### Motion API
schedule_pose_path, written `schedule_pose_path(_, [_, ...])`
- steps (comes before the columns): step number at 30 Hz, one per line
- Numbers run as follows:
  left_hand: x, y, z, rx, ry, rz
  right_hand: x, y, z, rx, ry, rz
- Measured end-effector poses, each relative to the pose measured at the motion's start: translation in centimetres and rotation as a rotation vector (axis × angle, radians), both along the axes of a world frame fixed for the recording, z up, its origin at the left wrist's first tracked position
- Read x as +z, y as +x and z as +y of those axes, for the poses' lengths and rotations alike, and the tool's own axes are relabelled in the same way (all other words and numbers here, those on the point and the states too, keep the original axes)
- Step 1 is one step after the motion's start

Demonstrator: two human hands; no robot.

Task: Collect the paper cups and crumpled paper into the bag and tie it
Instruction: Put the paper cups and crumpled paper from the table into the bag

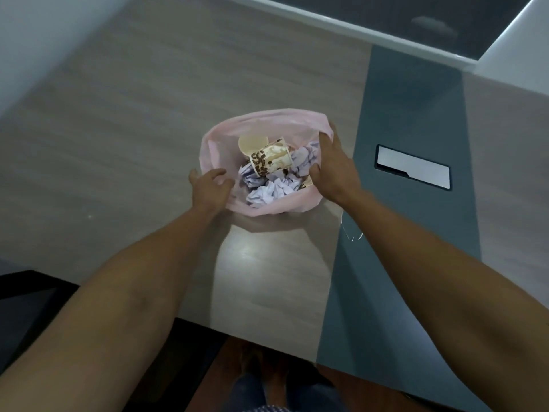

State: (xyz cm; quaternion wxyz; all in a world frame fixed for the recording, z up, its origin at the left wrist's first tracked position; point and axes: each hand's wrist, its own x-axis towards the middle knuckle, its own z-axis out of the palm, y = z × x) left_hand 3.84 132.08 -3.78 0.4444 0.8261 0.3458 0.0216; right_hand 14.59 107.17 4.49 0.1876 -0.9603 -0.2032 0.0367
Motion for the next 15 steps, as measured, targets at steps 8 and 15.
schedule_pose_path(8, [3.6,0.8,-0.4,-0.047,0.154,-0.16,1.4,0.4,-1.2,-0.039,0.014,-0.111])
schedule_pose_path(15, [10.8,-0.3,1.8,-0.069,0.263,-0.269,4.8,-0.2,-0.8,-0.054,0.058,-0.096])
